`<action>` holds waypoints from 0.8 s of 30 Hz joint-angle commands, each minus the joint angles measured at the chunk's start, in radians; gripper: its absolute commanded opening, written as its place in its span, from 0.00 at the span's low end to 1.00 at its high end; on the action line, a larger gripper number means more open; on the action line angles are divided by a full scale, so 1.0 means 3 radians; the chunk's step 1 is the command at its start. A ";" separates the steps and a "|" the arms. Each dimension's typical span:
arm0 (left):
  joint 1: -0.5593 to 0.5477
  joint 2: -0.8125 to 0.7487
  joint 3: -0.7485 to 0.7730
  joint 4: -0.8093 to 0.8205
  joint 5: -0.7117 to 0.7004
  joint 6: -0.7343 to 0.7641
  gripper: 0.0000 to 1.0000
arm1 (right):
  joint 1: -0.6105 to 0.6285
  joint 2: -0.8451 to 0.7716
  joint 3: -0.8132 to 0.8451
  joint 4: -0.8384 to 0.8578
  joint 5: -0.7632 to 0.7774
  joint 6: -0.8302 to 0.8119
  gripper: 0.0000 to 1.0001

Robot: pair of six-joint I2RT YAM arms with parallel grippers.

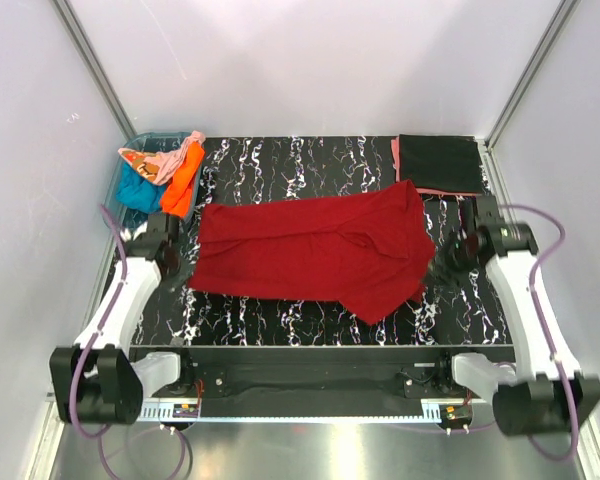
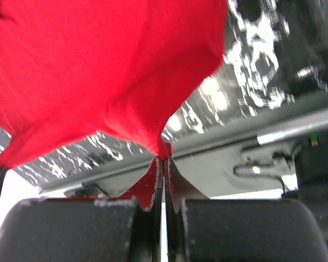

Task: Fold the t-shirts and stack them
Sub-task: Fold the tshirt

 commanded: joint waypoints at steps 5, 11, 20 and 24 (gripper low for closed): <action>-0.0010 0.0623 0.0614 0.0251 -0.0078 0.0686 0.00 | -0.0025 0.0873 0.0646 0.0651 0.0104 -0.0261 0.00; -0.0010 0.1202 0.0992 0.0354 0.0081 0.0794 0.00 | -0.0122 0.1625 0.1266 0.0759 0.0140 -0.0487 0.00; -0.0015 0.1857 0.1518 0.0349 0.0097 0.0830 0.00 | -0.0235 0.2464 0.1961 0.0835 -0.0024 -0.0650 0.00; -0.0015 0.2031 0.1693 0.0323 0.0117 0.0809 0.00 | -0.0245 0.2755 0.2171 0.0846 -0.0080 -0.0681 0.00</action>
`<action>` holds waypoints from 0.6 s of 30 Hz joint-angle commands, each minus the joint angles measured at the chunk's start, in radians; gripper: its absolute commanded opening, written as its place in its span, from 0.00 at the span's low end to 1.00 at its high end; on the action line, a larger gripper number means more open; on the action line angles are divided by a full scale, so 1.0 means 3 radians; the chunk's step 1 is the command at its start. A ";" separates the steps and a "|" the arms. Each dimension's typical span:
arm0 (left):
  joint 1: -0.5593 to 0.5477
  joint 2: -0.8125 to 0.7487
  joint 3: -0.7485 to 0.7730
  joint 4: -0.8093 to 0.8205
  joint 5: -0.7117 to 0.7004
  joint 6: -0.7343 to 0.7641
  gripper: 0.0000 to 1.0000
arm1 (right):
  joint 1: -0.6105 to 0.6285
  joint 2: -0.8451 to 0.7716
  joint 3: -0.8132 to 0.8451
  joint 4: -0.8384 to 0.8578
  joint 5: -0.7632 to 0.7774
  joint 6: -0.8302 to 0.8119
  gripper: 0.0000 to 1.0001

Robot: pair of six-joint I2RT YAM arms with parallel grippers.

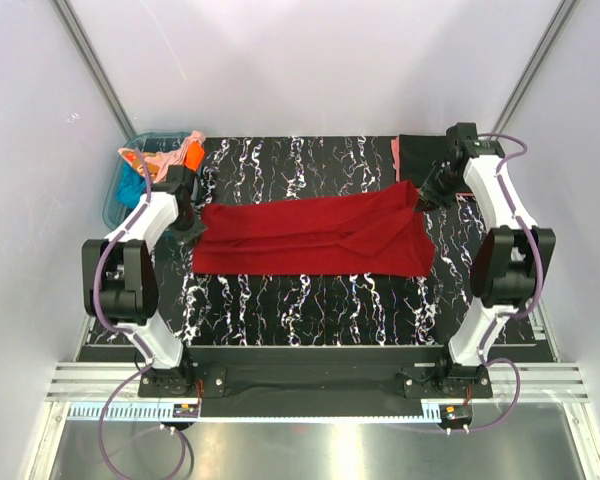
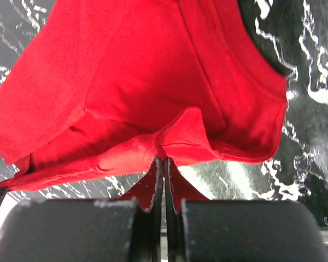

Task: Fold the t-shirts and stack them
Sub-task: Fold the tshirt

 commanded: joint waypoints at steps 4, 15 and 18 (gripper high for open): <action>-0.0001 0.0205 0.0326 0.0022 0.0037 0.0025 0.00 | -0.0058 0.0332 0.0432 0.0044 -0.0074 -0.0110 0.00; -0.0001 0.0466 0.0495 -0.0019 -0.0004 -0.0047 0.00 | -0.0125 0.0710 0.0699 0.0034 -0.0192 -0.0146 0.00; -0.0001 0.0492 0.0551 -0.0019 -0.0019 -0.0052 0.00 | -0.0155 0.0741 0.0740 0.0050 -0.0197 -0.0151 0.00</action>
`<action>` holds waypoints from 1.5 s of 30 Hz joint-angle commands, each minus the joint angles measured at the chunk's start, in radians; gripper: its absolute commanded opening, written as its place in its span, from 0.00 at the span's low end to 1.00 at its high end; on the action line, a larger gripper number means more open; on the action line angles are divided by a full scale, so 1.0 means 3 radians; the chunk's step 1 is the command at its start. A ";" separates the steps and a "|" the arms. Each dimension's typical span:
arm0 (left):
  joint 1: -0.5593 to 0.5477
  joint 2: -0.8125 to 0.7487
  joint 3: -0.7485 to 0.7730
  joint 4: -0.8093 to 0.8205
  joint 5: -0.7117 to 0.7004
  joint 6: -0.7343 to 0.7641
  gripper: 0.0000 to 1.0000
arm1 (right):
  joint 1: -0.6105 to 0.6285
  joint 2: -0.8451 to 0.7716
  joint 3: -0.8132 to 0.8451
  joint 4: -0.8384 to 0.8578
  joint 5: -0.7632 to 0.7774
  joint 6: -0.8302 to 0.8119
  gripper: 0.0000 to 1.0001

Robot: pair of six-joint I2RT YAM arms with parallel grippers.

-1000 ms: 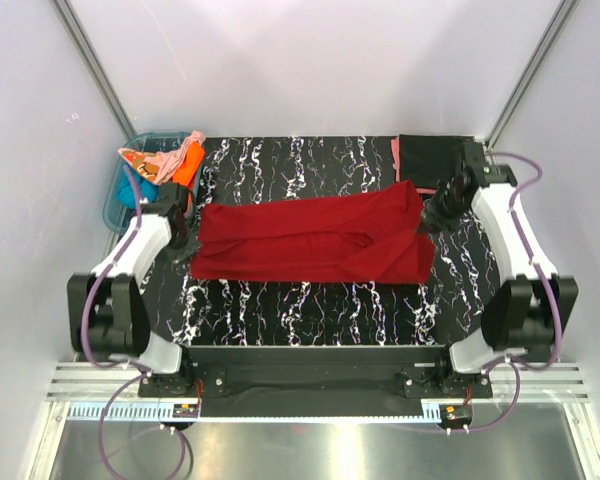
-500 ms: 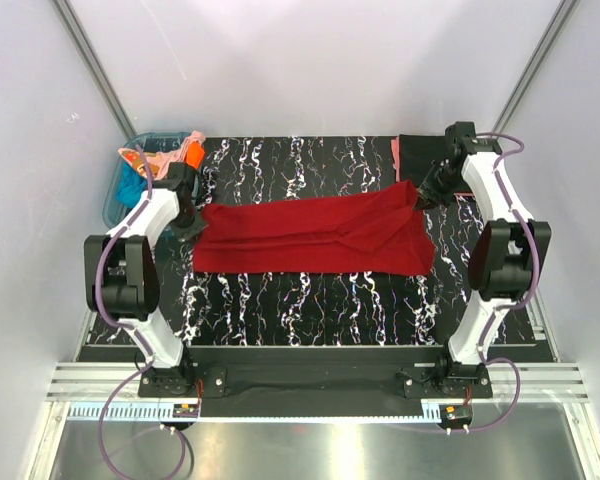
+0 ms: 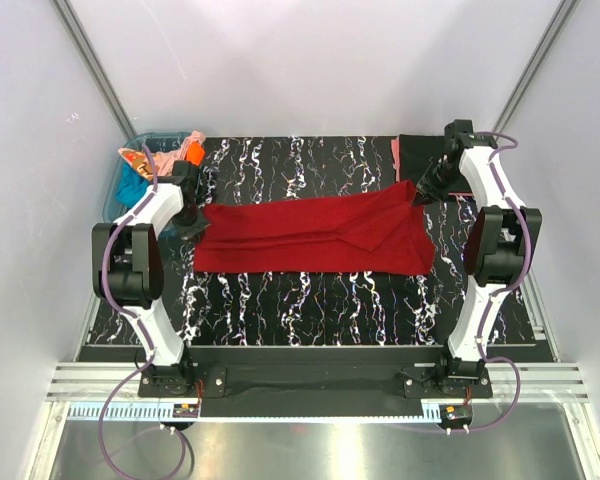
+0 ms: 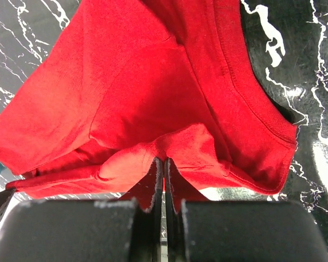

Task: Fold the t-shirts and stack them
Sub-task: Fold the tshirt

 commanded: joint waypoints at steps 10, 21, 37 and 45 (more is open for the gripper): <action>-0.0001 0.0241 0.0431 0.0002 0.0014 -0.0034 0.01 | -0.0059 0.0315 0.0486 0.0036 -0.0164 -0.0043 0.03; -0.0006 0.0227 0.0564 -0.0028 -0.0027 0.0012 0.31 | -0.0069 0.0719 0.0797 0.0097 -0.0251 -0.0038 0.41; -0.0512 -0.0915 -0.0336 0.0565 0.0596 0.0155 0.36 | 0.0401 -0.0364 -0.0602 0.0418 -0.0533 -0.0146 0.55; -0.0558 -0.0674 -0.0469 0.0575 0.0888 0.0119 0.28 | 0.0621 -0.0912 -0.1702 0.1145 -0.0675 0.0171 0.54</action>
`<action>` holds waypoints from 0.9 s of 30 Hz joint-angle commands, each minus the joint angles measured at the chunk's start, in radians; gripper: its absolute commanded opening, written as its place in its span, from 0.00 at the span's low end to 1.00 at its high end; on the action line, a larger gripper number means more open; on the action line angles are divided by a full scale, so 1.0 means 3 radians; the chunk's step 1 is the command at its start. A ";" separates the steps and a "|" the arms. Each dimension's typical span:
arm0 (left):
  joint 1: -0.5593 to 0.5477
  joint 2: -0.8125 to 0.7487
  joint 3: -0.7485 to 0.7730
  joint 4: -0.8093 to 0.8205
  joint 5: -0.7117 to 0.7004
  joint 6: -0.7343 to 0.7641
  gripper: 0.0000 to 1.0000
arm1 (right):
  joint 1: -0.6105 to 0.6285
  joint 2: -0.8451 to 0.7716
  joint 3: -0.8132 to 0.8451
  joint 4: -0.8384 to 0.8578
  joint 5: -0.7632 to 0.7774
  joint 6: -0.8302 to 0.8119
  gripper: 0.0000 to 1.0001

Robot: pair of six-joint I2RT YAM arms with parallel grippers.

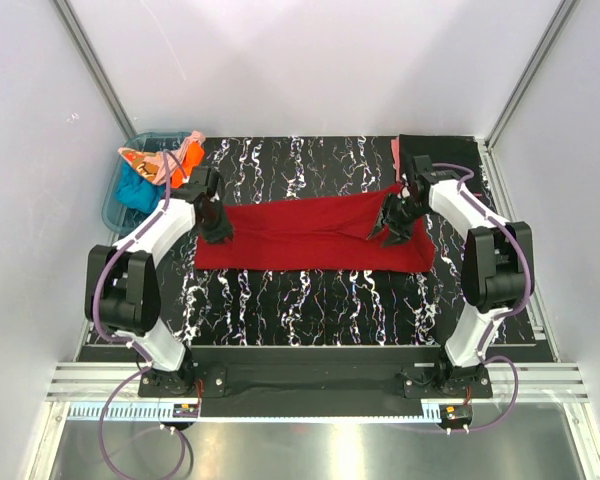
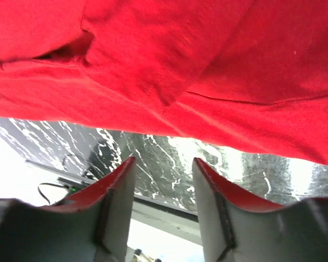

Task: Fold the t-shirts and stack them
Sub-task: Fold the tshirt

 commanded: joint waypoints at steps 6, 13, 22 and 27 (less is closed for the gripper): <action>-0.0060 -0.0046 -0.0104 0.0195 0.0320 -0.0104 0.28 | -0.0054 -0.0101 -0.0372 0.0928 -0.0342 0.0477 0.64; -0.0091 -0.0046 -0.0078 0.0160 0.0305 -0.0073 0.28 | -0.0059 0.0328 0.0062 0.0883 -0.0271 0.0528 0.59; -0.0091 -0.0046 0.0004 0.0129 0.0269 -0.0027 0.28 | -0.0059 0.0599 0.0379 0.0765 -0.0199 0.0518 0.45; -0.0091 -0.0061 0.0050 0.0103 0.0158 -0.0052 0.28 | -0.0034 0.0752 0.0640 0.0770 -0.0220 0.0401 0.18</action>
